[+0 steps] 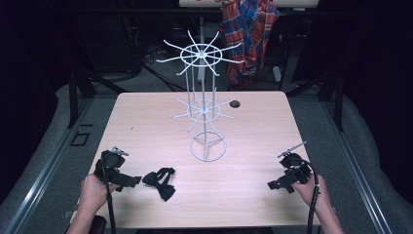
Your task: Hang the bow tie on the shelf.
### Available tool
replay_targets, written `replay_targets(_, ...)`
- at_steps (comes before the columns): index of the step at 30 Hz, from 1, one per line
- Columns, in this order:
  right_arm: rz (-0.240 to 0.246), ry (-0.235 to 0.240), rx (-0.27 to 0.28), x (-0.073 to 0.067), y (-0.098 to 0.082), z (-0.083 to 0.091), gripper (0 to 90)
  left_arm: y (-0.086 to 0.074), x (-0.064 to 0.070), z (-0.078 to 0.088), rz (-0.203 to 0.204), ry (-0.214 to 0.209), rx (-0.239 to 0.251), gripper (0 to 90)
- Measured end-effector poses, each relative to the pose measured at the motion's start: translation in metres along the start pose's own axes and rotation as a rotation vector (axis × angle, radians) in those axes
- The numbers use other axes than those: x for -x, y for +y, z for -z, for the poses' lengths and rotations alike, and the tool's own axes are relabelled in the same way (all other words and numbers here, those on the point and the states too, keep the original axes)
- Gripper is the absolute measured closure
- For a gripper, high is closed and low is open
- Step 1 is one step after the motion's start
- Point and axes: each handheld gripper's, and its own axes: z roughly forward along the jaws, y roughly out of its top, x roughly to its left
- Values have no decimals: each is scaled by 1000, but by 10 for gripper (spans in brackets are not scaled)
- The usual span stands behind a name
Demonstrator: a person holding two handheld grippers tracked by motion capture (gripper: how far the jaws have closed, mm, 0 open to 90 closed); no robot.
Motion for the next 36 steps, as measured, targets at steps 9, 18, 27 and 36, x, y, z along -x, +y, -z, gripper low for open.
replay_targets(9,24,20,5,-3,0,1,76,3,2,-3,-22,-3,-6,0)
replay_targets(18,33,17,-4,-4,2,-1,77,2,4,-1,-22,6,0,0)
replay_targets(27,44,9,-21,-3,4,-2,78,4,11,2,-36,30,-7,0)
replay_targets(36,44,21,-12,-3,9,-6,79,11,29,-1,-66,40,-21,0)
